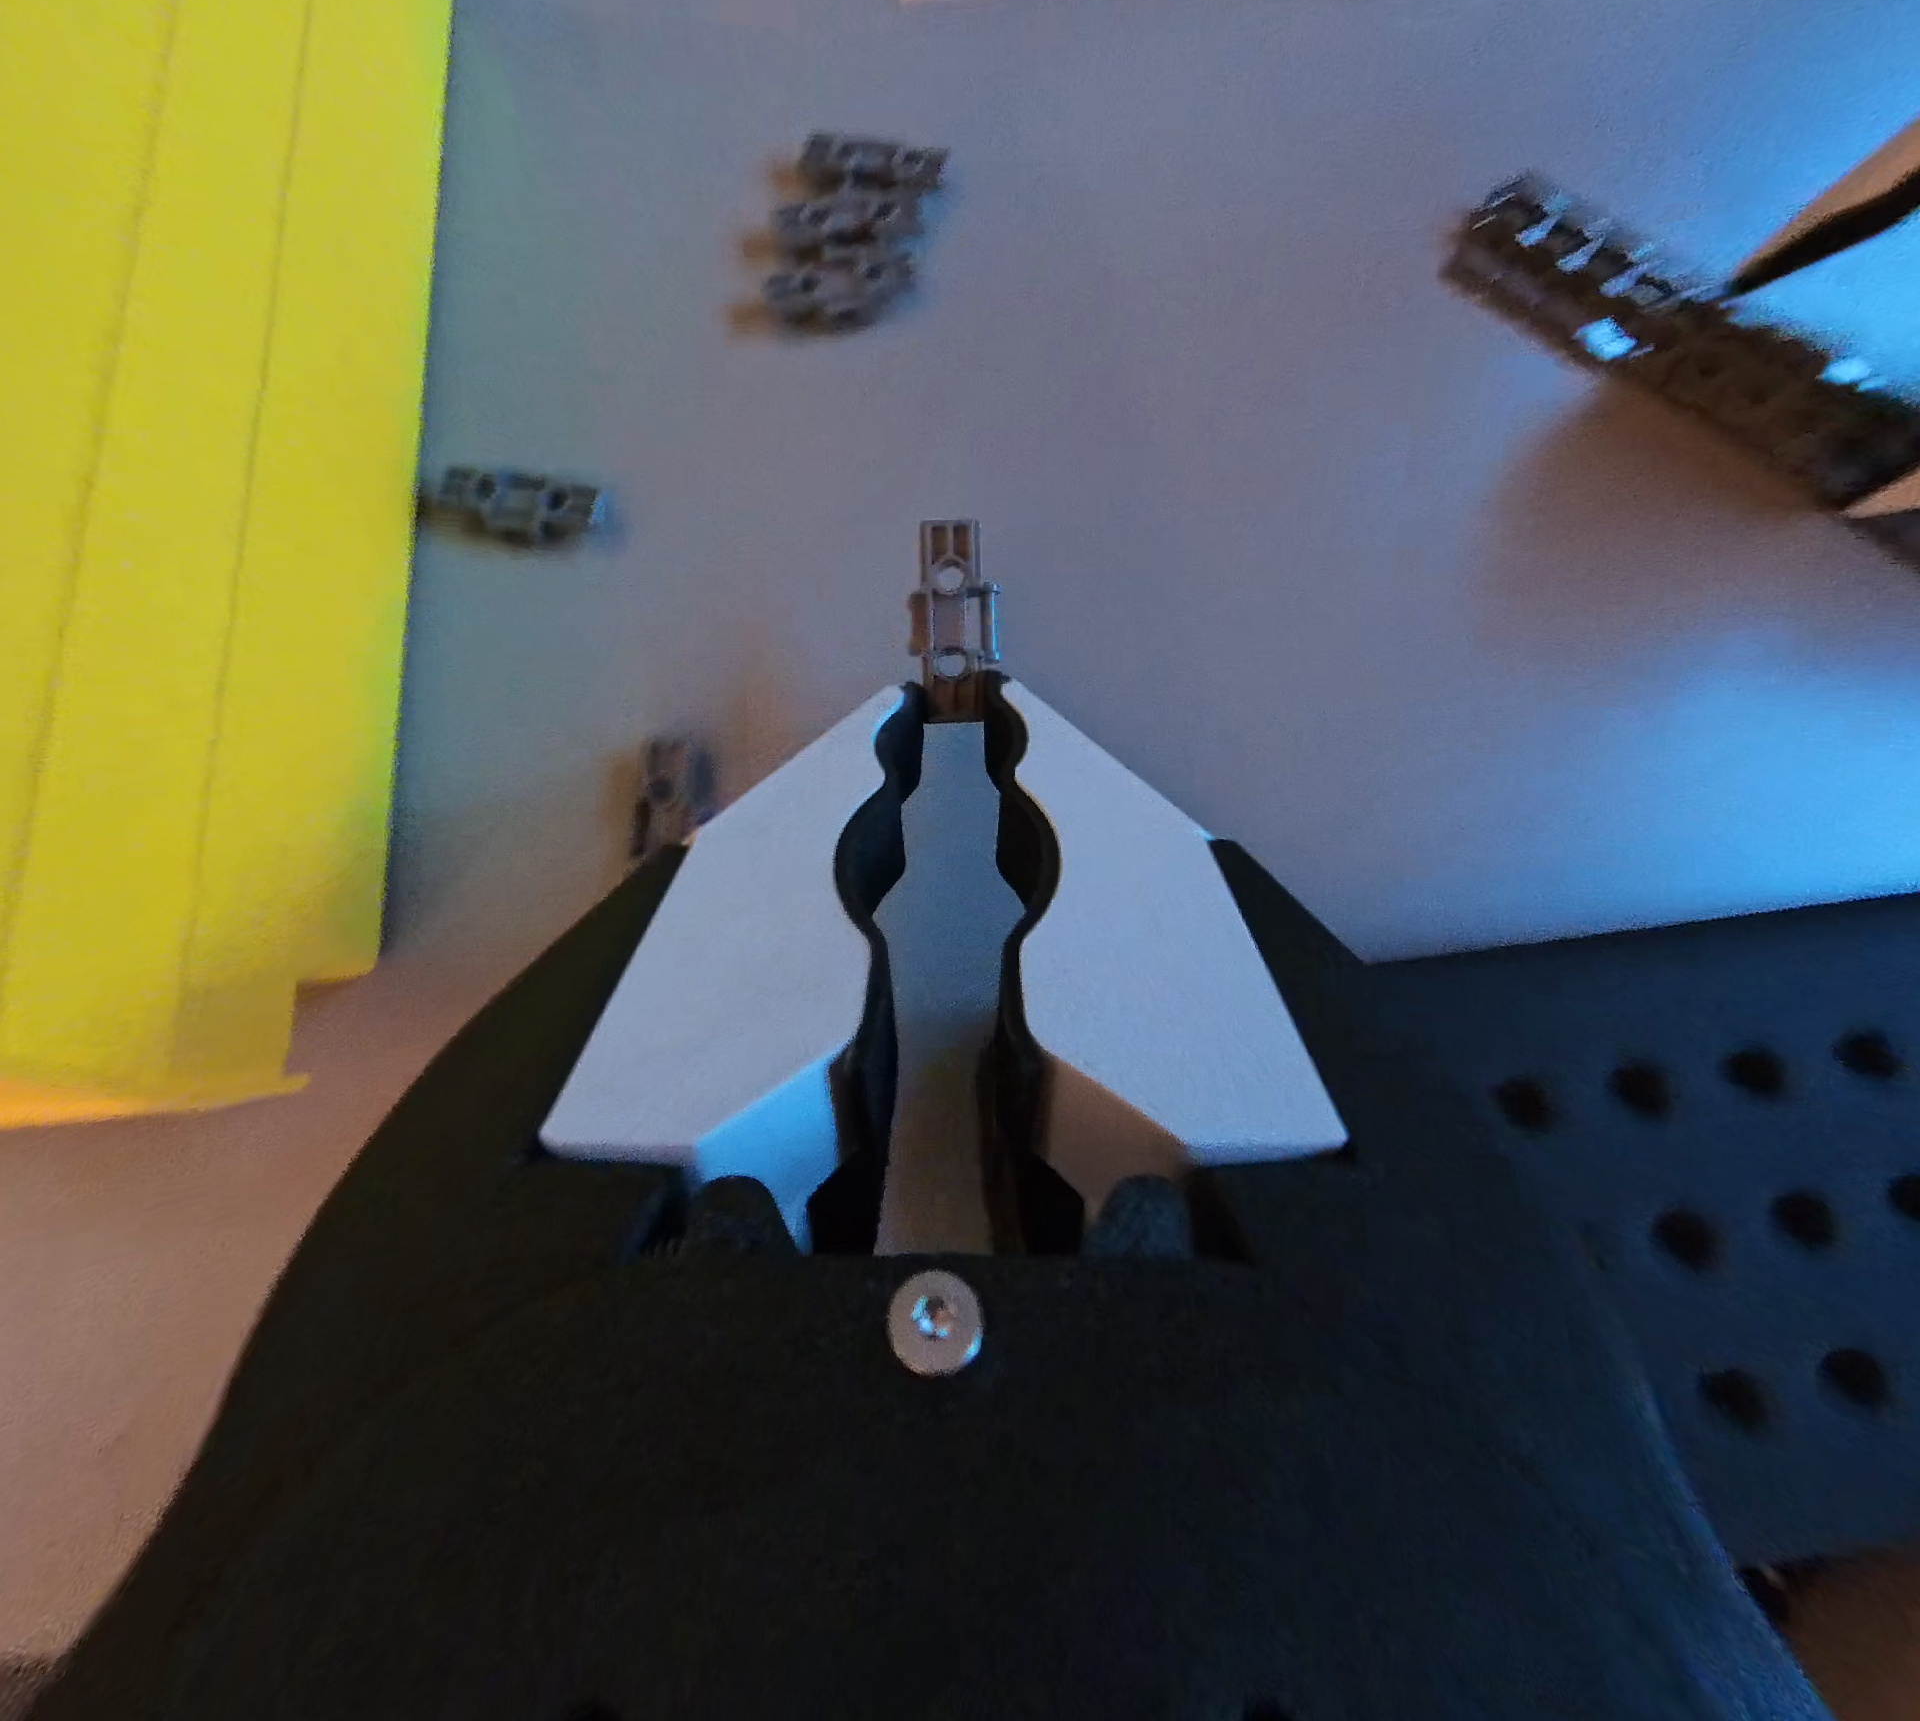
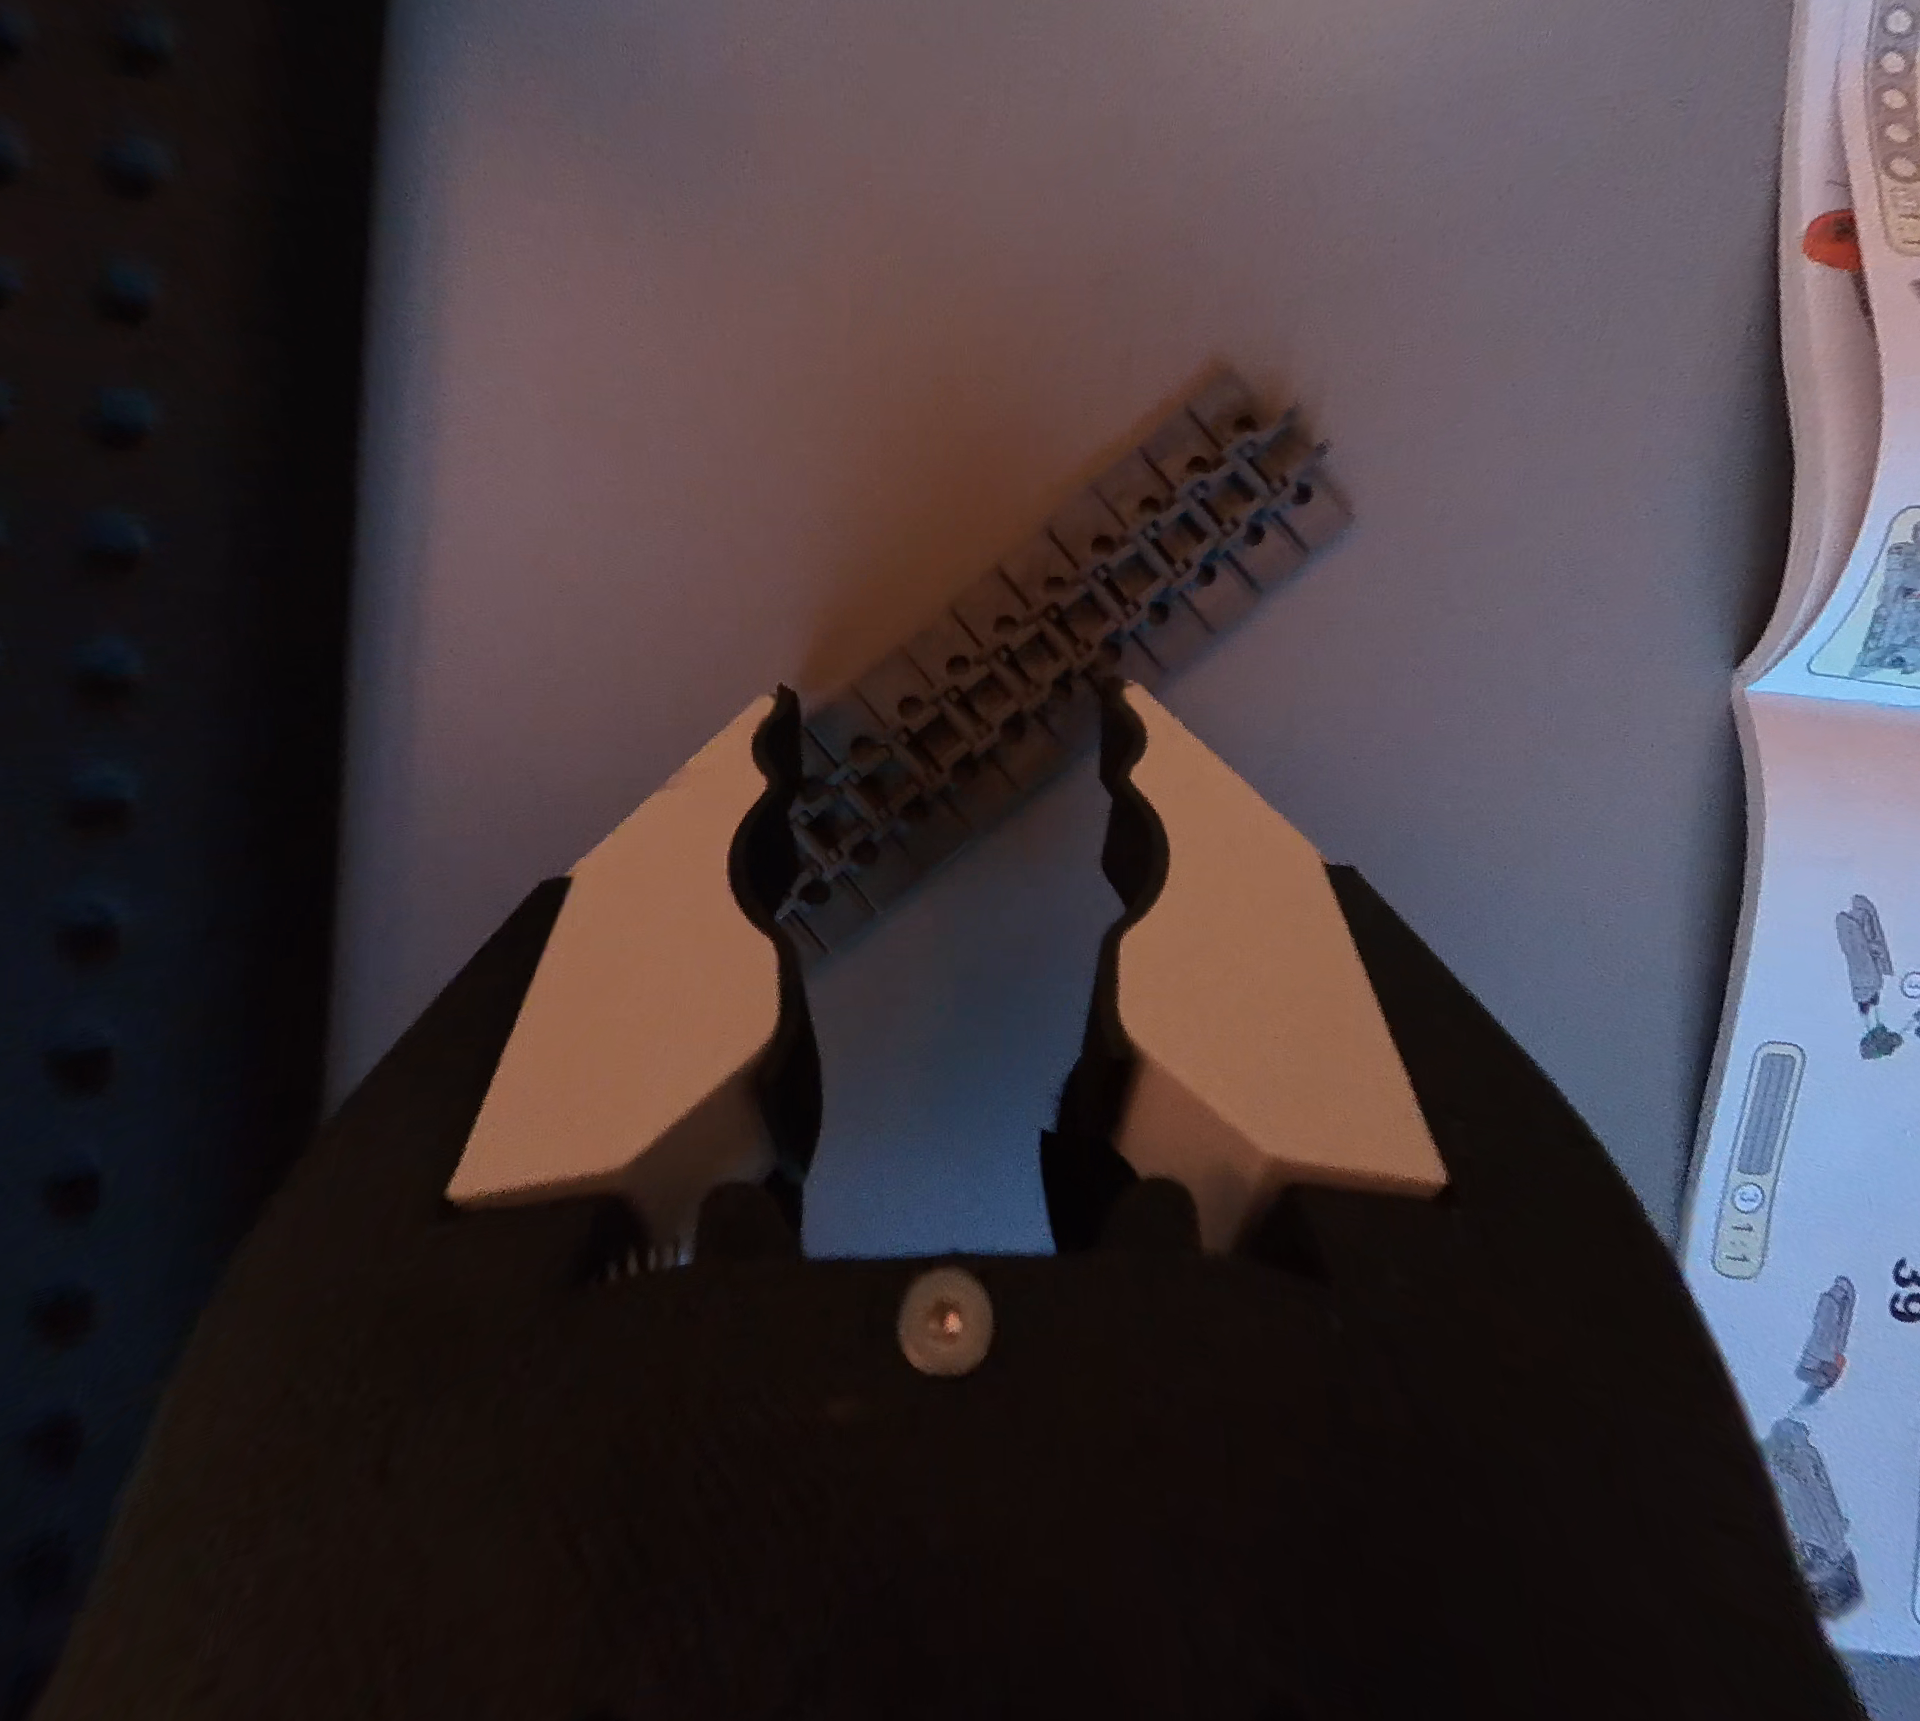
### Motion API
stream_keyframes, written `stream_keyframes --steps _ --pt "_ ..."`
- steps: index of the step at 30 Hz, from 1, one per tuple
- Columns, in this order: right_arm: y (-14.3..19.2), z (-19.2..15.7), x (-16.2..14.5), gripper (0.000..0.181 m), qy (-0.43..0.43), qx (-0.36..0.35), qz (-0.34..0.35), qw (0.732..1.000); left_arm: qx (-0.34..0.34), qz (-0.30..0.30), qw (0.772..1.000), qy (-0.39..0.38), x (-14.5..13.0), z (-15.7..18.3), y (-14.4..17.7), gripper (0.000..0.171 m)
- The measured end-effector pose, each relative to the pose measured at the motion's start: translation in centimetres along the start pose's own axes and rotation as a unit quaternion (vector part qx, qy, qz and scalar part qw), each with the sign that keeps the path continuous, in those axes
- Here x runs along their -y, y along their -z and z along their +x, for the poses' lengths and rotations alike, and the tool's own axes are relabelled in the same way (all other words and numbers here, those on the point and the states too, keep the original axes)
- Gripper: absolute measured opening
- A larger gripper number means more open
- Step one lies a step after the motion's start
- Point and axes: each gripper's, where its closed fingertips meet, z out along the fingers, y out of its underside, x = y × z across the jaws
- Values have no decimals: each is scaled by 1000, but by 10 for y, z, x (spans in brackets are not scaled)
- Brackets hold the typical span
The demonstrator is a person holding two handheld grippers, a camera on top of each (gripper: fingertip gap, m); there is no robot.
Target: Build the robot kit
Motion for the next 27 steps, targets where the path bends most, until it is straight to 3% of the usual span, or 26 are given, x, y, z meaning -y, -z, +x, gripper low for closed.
stream_keyframes --steps 2,5,8,10,12,14,19,21,23,27 --pt "3 -1 13 59 10 -5 33 999 -45 34 998 1 14 22 2 10" --pt "16 -17 51 59 36 3 138 990 -167 106 980 23 43 73 12 9" --pt "41 -41 89 57 -27 105 274 956 -298 185 936 40 72 123 35 9" --pt "60 -42 101 52 -97 183 341 917 -327 211 921 37 83 139 43 9" --pt "79 -38 105 40 -162 266 376 873 -286 232 930 -9 88 141 42 9" --pt "89 -26 104 23 -210 298 390 845 -223 236 943 -74 88 141 38 9" --pt "81 -27 105 28 -207 274 380 859 -105 244 948 -176 94 142 36 10" --pt "73 -28 105 29 -203 253 375 869 -109 246 945 -185 96 148 37 10" --pt "74 -29 108 28 -205 253 389 862 -113 253 942 -187 98 153 37 9" --pt "80 -21 110 8 -227 251 422 841 -96 246 942 -206 98 156 31 10"
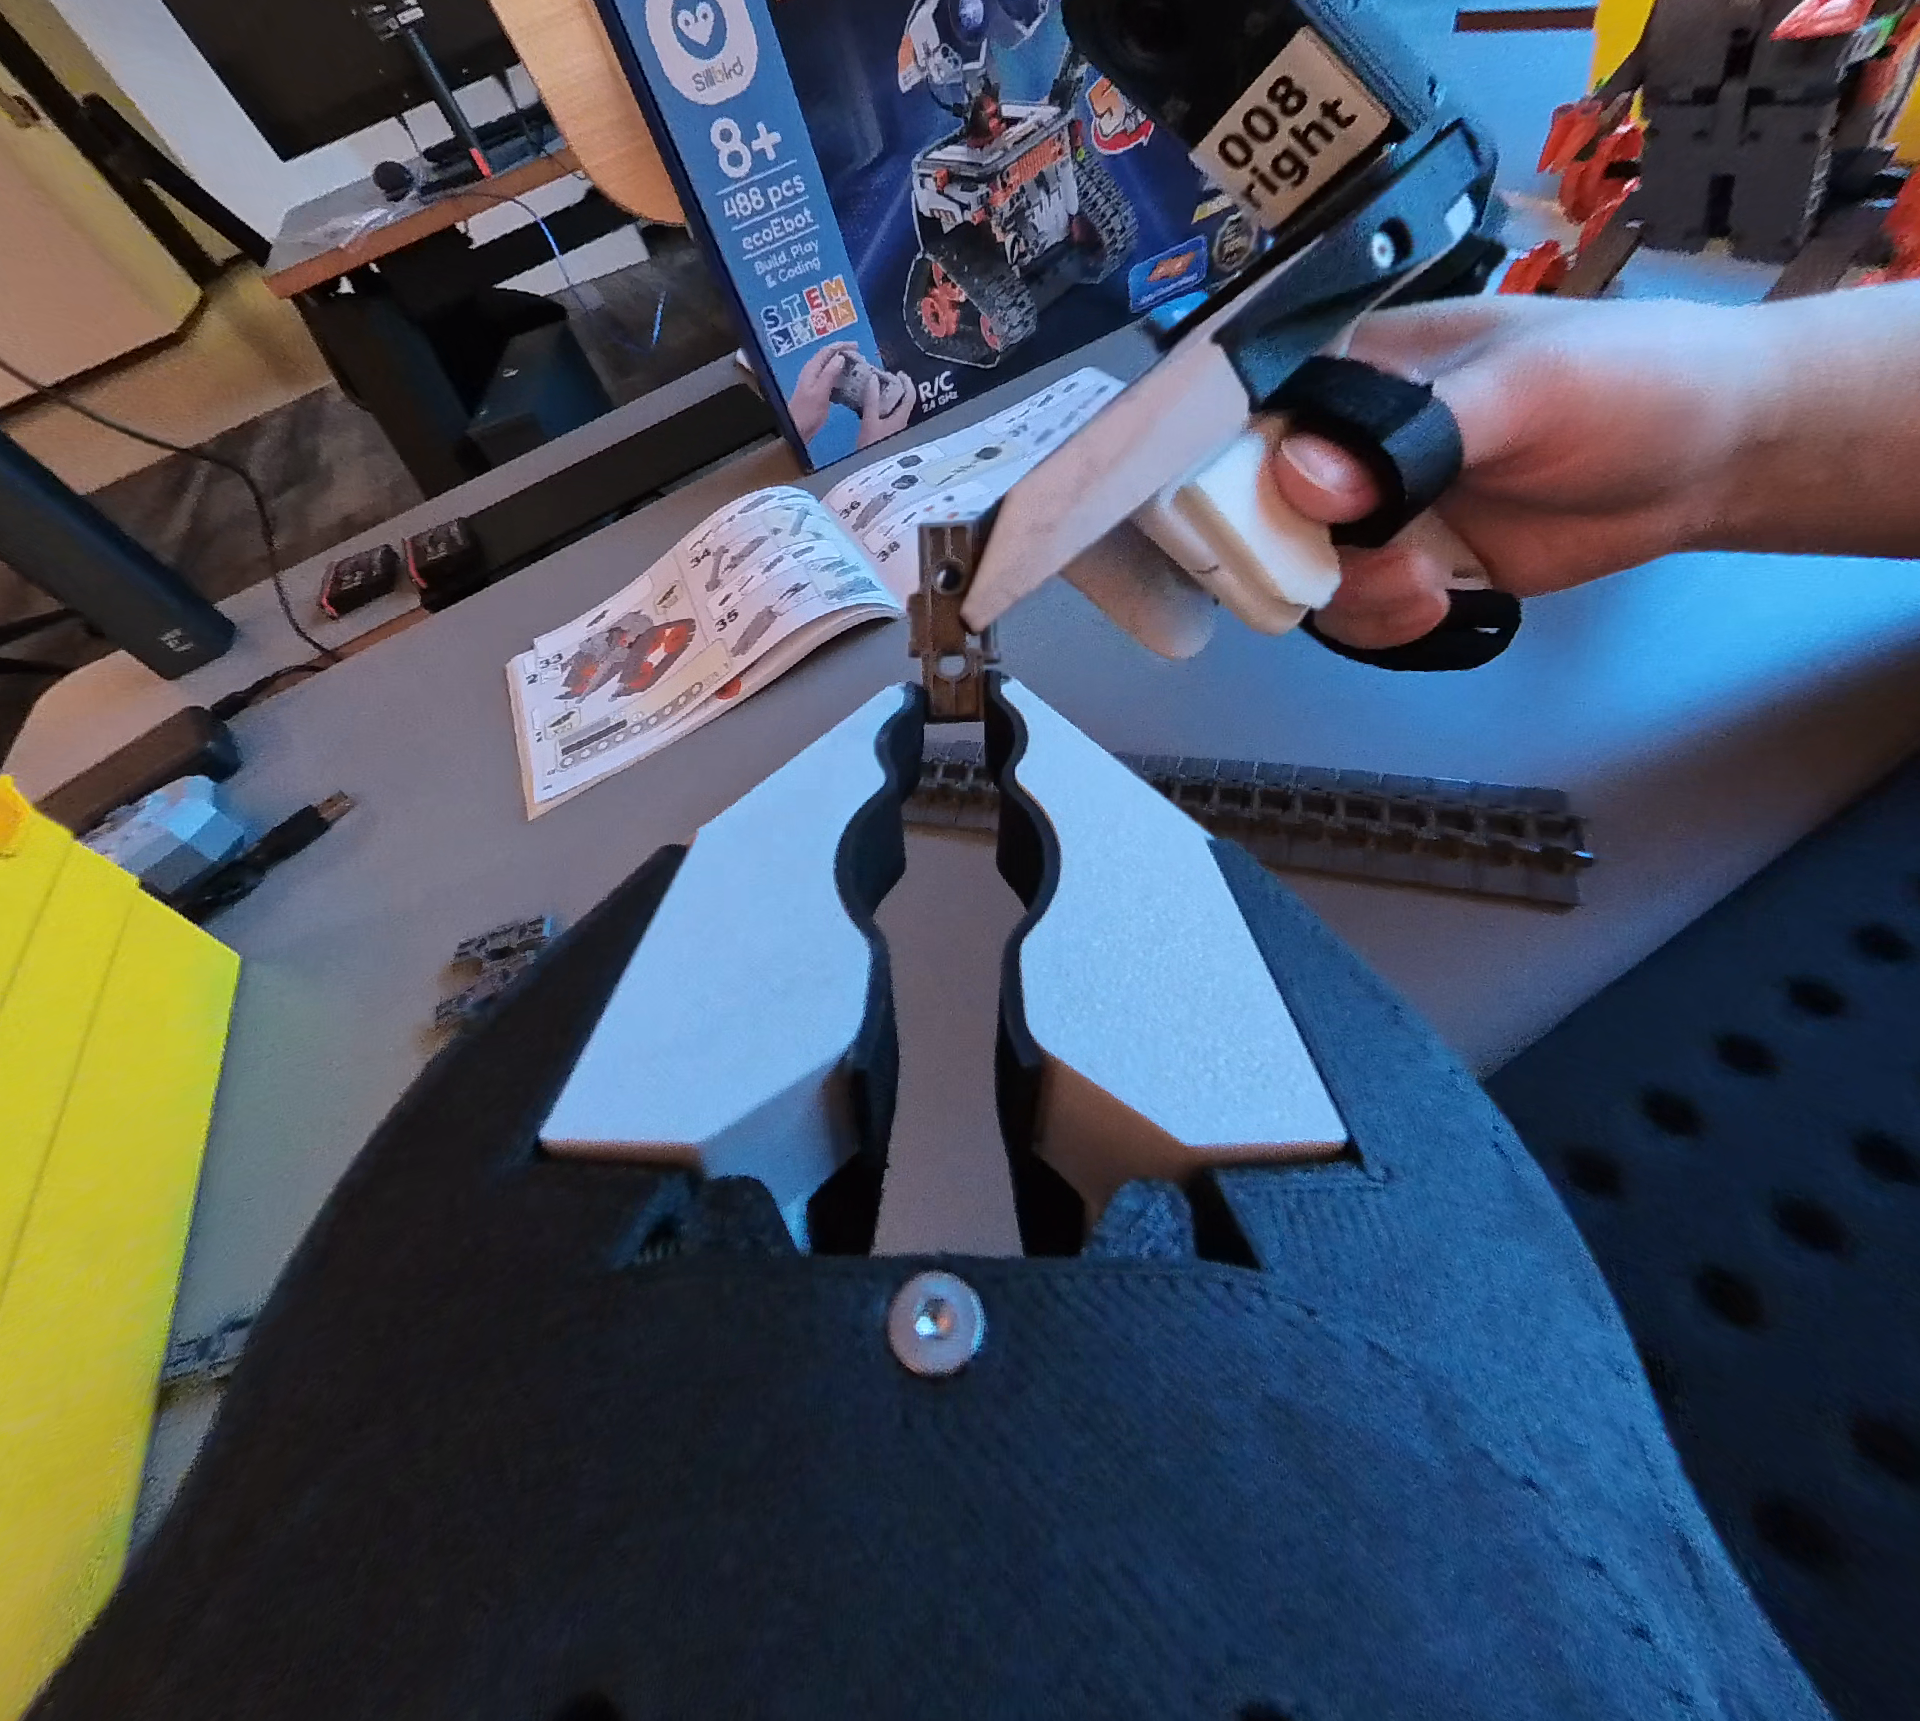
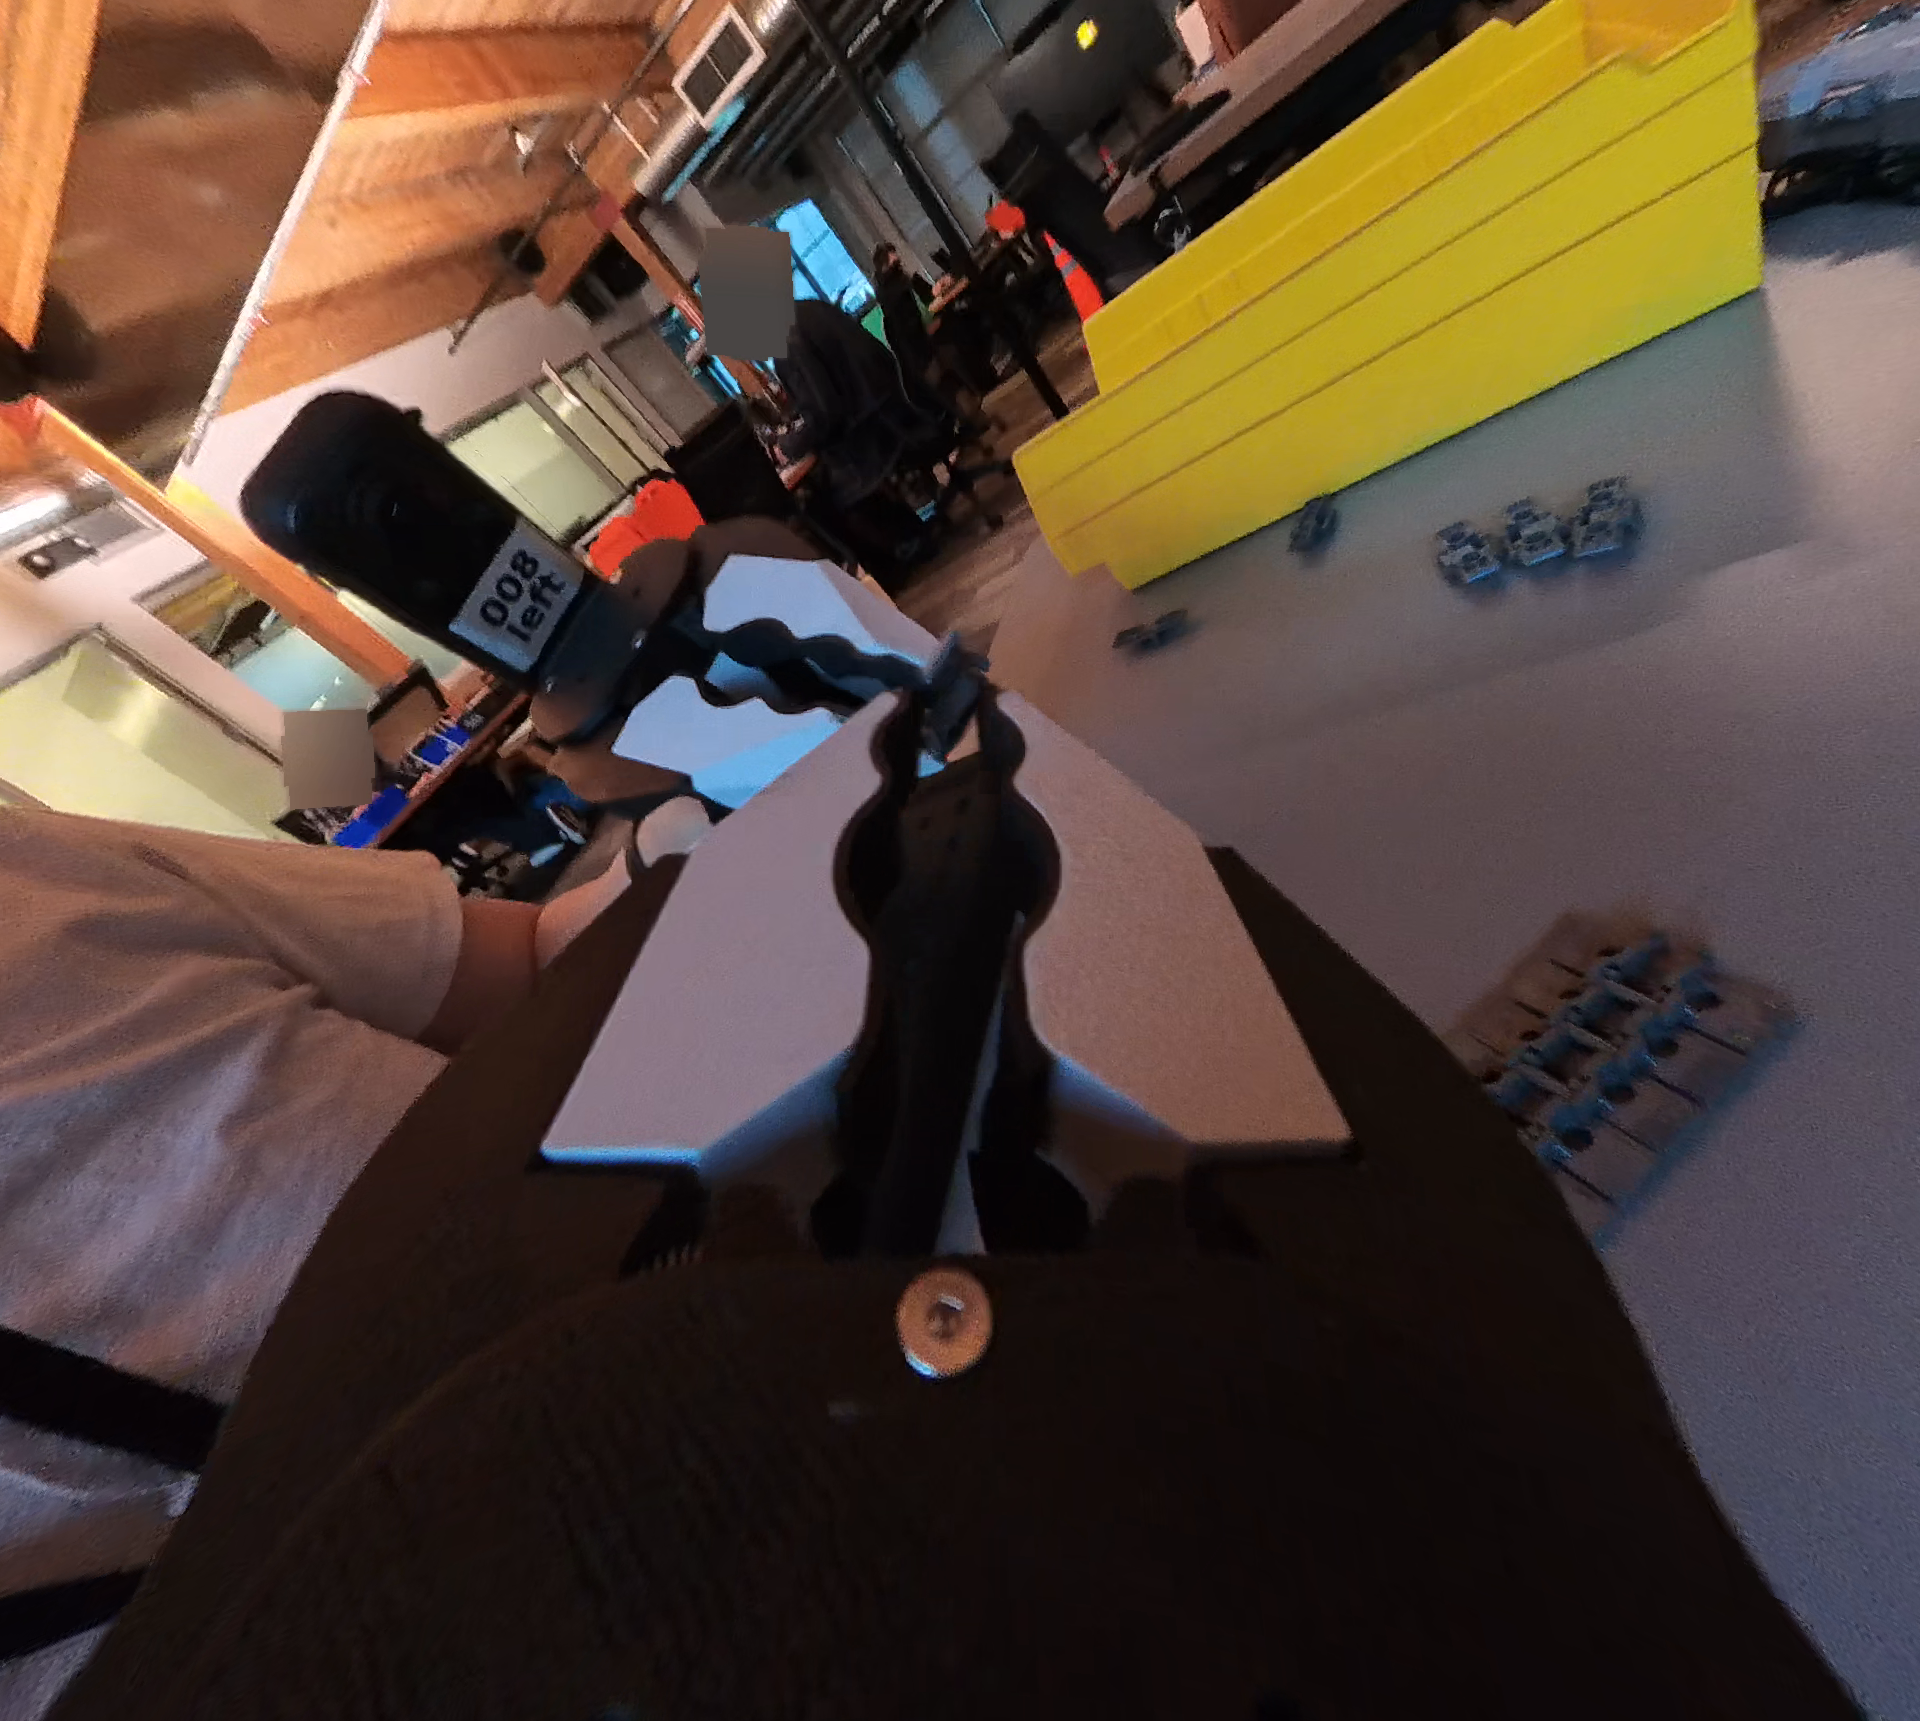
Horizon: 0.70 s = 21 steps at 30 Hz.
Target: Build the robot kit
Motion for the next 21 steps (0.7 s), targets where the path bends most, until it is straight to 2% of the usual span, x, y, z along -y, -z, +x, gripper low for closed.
stream_keyframes --steps 8,21 --pt "4 26 -11 6 -42 -13 -11 999 53 -76 993 -74 -19 -4 -15 10" --pt "4 32 -16 5 -36 -24 -22 999 55 -100 990 -80 -26 -5 -18 9"
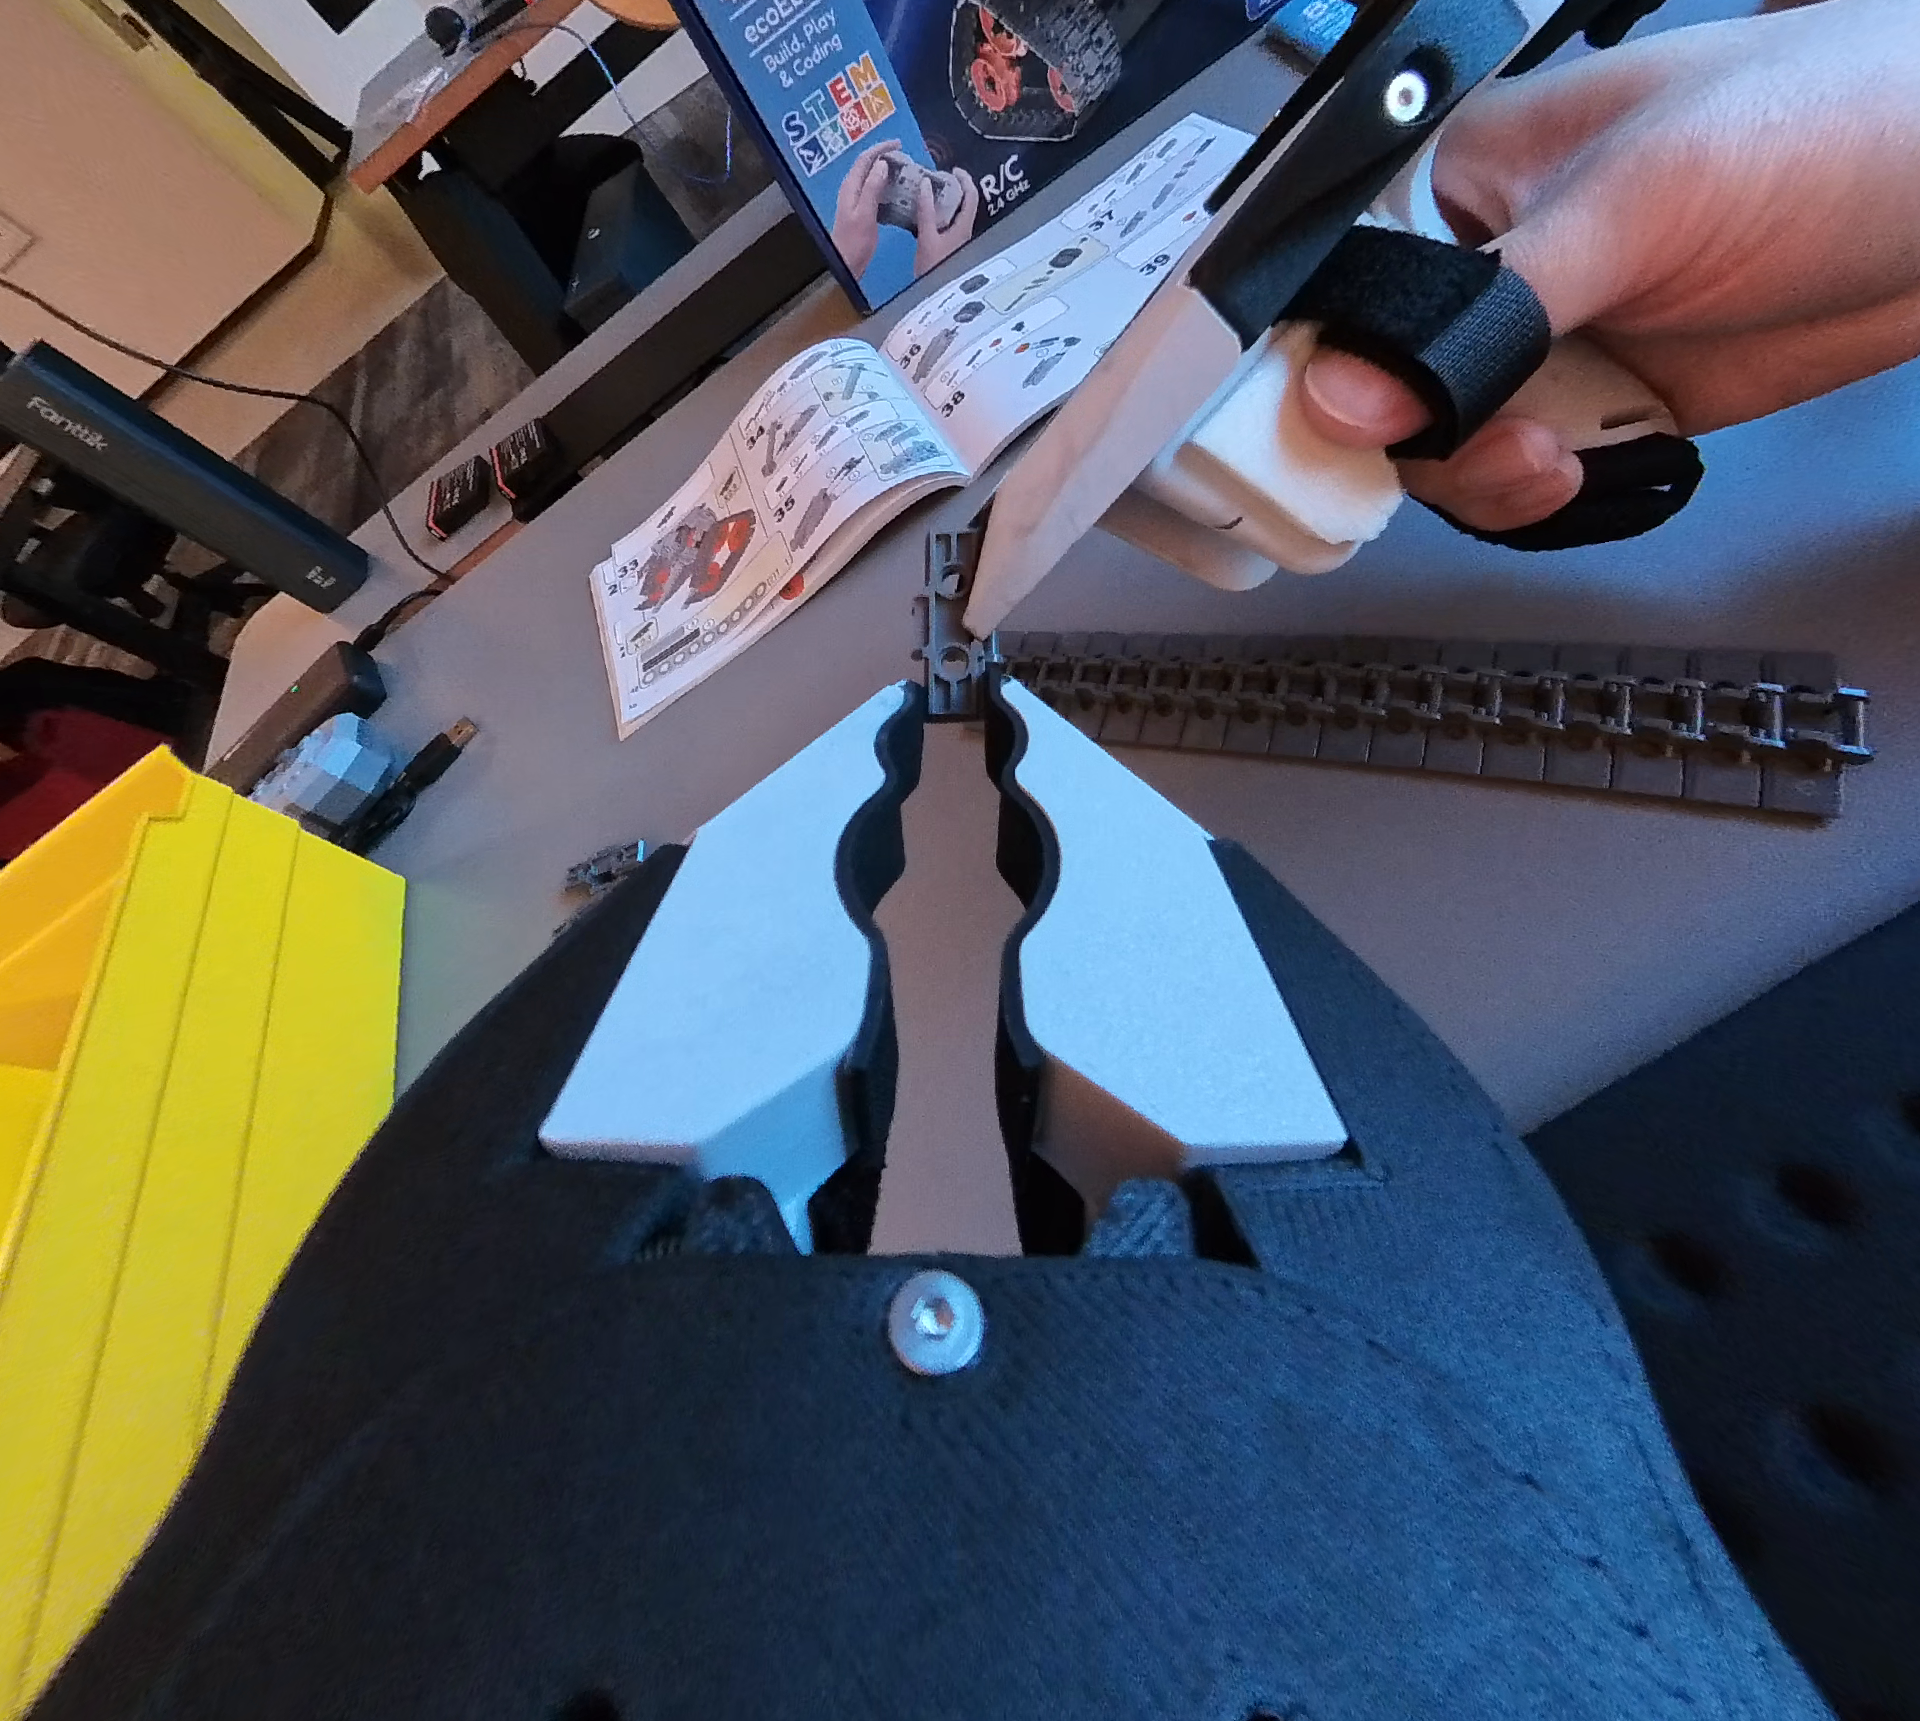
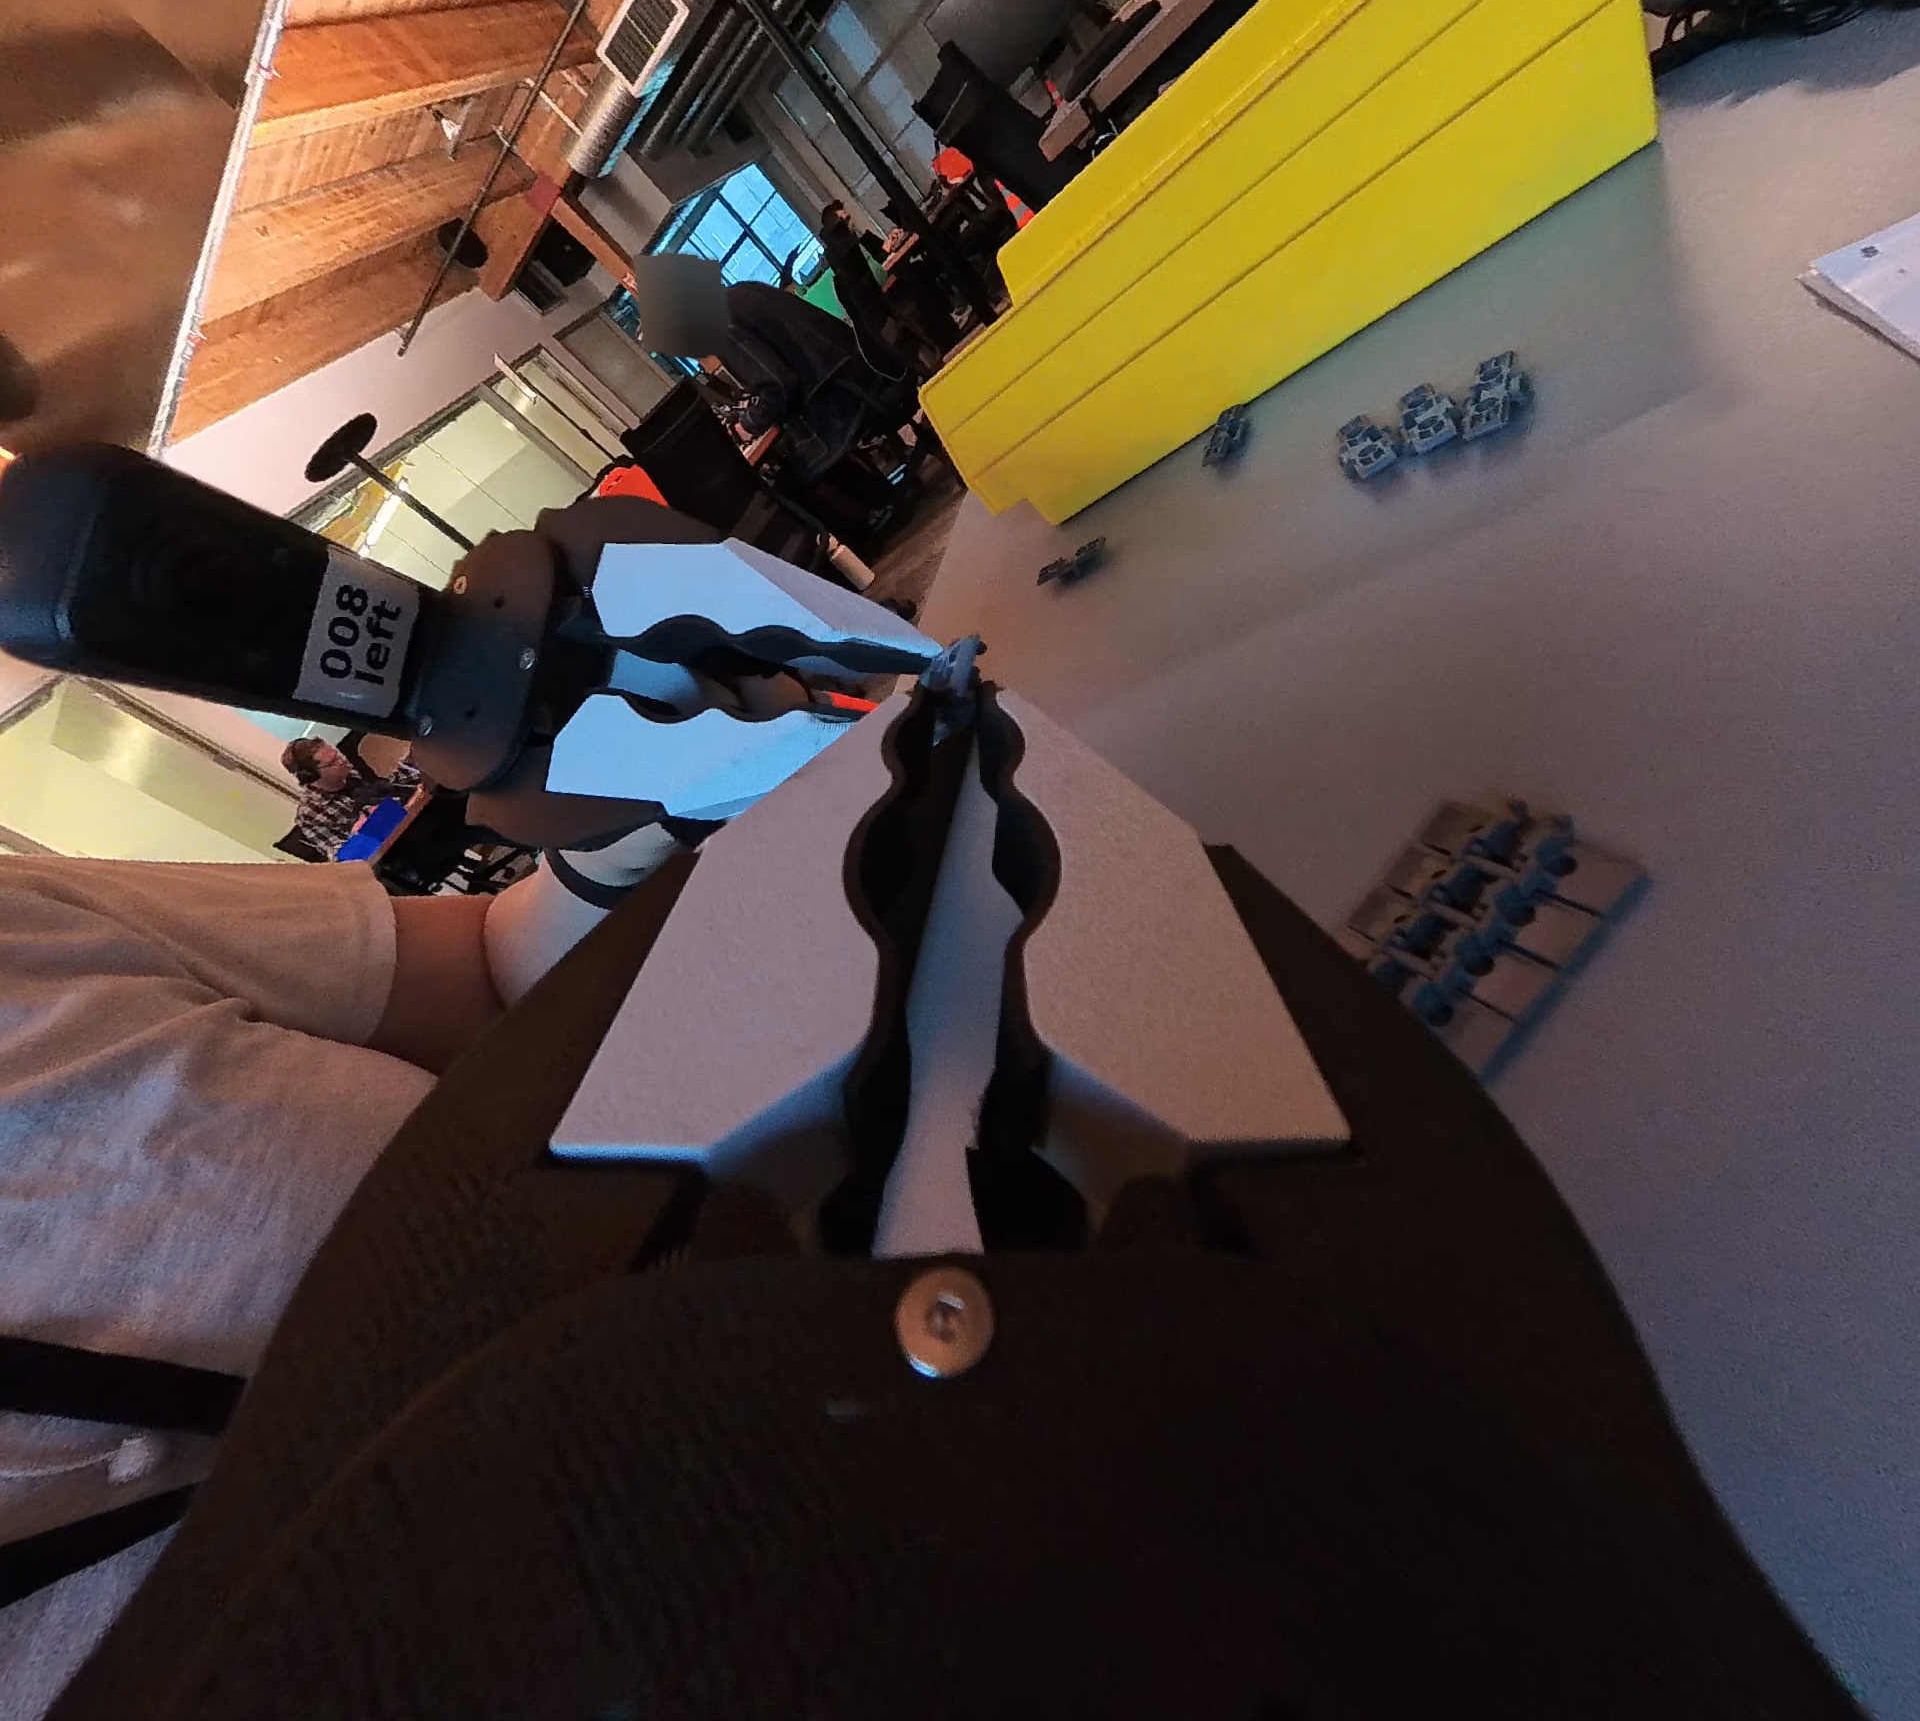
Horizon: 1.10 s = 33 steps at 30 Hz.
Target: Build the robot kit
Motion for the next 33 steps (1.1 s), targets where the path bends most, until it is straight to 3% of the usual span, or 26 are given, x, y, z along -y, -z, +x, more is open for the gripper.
stream_keyframes --steps 8,10,12,13,15,19,20,22,25,27,31,33 --pt "-1 2 -2 6 27 -18 -8 999 -6 0 1000 17 -3 0 -1 10" --pt "4 4 9 6 87 -57 16 994 -38 24 995 88 0 0 2 25" --pt "13 1 23 6 202 -112 28 973 -112 60 972 198 7 2 10 32" --pt "19 1 30 6 283 -153 29 946 -154 84 951 256 12 1 17 32" --pt "28 -9 42 6 461 -224 27 858 -232 126 893 365 23 -3 32 31" --pt "27 -34 41 6 742 -309 2 595 -358 172 770 500 40 -6 58 31" --pt "23 -38 34 6 781 -309 -10 543 -376 167 751 517 40 -3 59 31" --pt "15 -40 23 6 824 -311 -27 473 -382 148 737 538 35 3 53 31" --pt "8 -46 17 6 857 -310 -33 411 -372 139 719 570 30 3 42 30" --pt "6 -53 14 6 865 -300 -30 400 -378 149 700 587 32 1 40 28" --pt "4 -53 9 6 877 -295 -40 378 -370 153 700 591 32 0 34 25" --pt "2 -50 7 6 881 -290 -49 370 -385 159 687 596 37 2 35 20"
